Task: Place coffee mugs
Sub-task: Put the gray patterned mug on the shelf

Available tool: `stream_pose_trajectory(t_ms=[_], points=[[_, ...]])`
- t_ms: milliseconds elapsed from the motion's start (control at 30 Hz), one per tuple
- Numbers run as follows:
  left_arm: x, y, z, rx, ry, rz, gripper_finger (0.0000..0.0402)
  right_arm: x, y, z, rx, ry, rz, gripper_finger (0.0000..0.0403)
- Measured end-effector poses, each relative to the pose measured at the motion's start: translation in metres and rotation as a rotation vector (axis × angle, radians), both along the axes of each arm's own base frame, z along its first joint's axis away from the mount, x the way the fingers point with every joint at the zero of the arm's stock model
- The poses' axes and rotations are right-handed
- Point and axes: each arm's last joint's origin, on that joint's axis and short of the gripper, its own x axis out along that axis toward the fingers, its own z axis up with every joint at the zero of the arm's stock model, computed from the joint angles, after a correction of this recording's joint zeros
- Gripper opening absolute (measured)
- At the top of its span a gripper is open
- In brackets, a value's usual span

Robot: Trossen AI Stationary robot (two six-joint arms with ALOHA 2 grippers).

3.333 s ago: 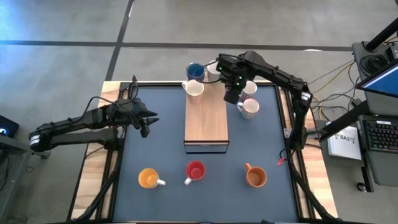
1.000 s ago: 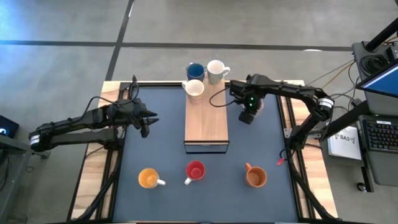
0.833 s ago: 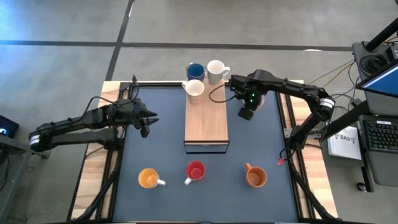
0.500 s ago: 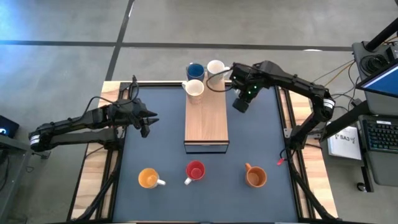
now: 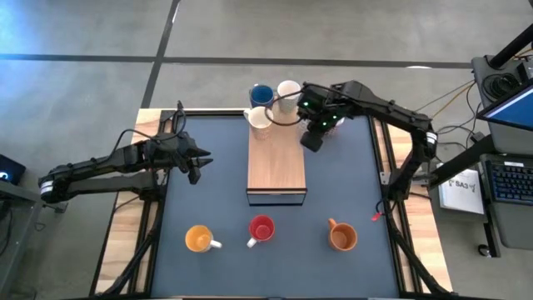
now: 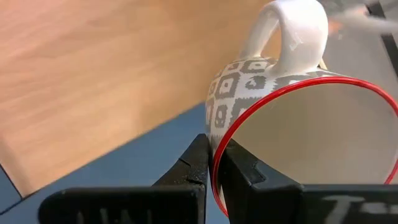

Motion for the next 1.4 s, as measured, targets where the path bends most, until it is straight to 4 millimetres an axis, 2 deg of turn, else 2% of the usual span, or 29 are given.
stream_pose_trajectory(t_ms=[200, 400, 600, 1000, 1400], points=[[0.000, 0.000, 0.000, 0.002, 0.001, -0.001, 0.0107, 0.021, 0.000, -0.006, -0.006, 0.016, 0.058, 0.0013], [0.000, 0.000, 0.000, 0.002, 0.002, -0.002, 0.0107, 0.032, -0.005, -0.012, -0.005, 0.036, 0.059, 0.0013], [0.000, 0.000, 0.000, 0.002, 0.002, -0.002, 0.0107, 0.038, -0.007, -0.014, -0.006, 0.045, 0.066, 0.0017], [0.000, 0.000, 0.000, 0.002, 0.002, -0.002, 0.0107, 0.043, -0.009, -0.014, -0.027, 0.019, 0.097, 0.0063], [0.000, 0.000, 0.000, 0.002, 0.002, -0.001, 0.0107, 0.052, -0.012, -0.010, -0.100, -0.074, 0.155, 0.0059]])
